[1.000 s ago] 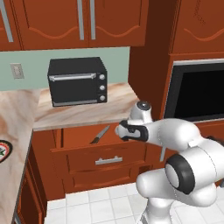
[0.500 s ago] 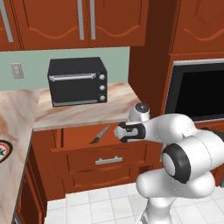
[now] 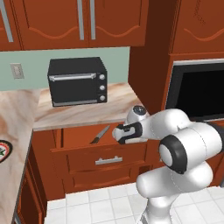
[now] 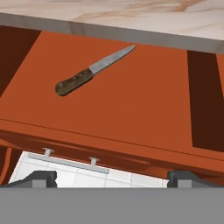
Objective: Pick up the knife from the drawer and place it on the cutting board. Then place the meat from the plate to the cutting board.
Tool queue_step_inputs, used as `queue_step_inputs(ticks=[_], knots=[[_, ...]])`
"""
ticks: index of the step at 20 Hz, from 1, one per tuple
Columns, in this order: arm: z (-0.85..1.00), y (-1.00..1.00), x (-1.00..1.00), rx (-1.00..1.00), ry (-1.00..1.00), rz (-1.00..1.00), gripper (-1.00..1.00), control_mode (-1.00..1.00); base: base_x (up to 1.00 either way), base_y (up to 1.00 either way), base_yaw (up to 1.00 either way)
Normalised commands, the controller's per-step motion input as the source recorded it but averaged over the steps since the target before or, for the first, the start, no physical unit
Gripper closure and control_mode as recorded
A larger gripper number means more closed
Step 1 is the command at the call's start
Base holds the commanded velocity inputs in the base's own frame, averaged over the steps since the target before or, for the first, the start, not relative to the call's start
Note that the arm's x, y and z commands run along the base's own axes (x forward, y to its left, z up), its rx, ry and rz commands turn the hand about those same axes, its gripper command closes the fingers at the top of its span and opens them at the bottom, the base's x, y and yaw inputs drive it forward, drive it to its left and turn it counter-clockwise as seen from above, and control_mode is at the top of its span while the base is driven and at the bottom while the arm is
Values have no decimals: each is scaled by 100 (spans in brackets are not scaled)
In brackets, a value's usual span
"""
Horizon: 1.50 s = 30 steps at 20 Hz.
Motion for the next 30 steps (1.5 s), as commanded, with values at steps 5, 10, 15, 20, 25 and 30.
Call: queue_step_inputs(ticks=[5, 10, 15, 20, 25, 30], knots=[[-4, 1, 4, 0, 0, 0, -100, -100, 0, 0, 0], [-14, 0, 6, 0, 0, 0, -100, -100, 0, 0, 0], [-14, 0, 9, 0, 0, 0, -100, -100, 0, 0, 0], [-13, 0, 7, 0, 0, 0, -100, -100, 0, 0, 0], [-8, 0, 1, 0, 0, 0, -100, -100, 0, 0, 0], [-1, 0, 0, 0, 0, -1, -100, -100, 0, 0, 0]])
